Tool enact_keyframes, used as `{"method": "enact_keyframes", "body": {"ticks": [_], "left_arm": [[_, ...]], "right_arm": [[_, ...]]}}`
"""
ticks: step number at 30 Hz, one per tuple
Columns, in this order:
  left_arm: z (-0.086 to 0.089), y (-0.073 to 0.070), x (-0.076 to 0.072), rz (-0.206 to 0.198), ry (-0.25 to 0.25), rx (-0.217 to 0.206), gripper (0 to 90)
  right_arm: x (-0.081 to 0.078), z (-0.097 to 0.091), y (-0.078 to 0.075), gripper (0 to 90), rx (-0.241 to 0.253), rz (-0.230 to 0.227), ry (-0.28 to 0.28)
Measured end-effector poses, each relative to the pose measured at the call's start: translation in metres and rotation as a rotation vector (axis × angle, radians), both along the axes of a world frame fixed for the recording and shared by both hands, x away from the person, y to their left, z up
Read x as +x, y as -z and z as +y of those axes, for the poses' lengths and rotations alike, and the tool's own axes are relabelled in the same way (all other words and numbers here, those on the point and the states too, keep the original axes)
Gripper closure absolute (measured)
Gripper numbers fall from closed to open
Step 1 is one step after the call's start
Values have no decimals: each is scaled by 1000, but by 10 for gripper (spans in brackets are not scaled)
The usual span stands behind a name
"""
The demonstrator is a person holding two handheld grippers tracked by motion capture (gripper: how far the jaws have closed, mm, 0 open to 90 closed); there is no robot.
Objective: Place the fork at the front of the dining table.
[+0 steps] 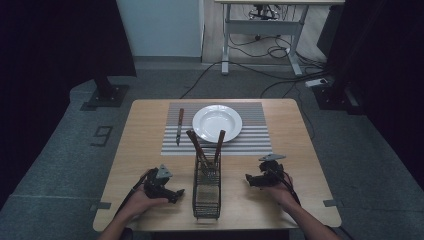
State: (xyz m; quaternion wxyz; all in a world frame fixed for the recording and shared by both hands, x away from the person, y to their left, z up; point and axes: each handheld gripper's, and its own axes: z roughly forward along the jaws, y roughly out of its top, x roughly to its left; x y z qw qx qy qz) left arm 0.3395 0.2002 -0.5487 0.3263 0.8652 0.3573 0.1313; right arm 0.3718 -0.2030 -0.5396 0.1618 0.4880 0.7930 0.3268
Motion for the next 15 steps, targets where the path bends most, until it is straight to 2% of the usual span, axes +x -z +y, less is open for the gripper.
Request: {"method": "enact_keyframes", "body": {"ticks": [6,10,12,14,15], "left_arm": [[0,0,0,0,3,0,0],[1,0,0,0,5,0,0],[1,0,0,0,5,1,0],[1,0,0,1,8,2,0],[2,0,0,1,9,3,0]], "right_arm": [[-3,-3,-7,77,31,-19,6],[-6,-8,-20,102,96,-48,6],[-8,-10,-25,112,152,-44,4],[-9,-10,-28,116,162,-47,-1],[-11,-11,-32,125,168,-66,-5]]}}
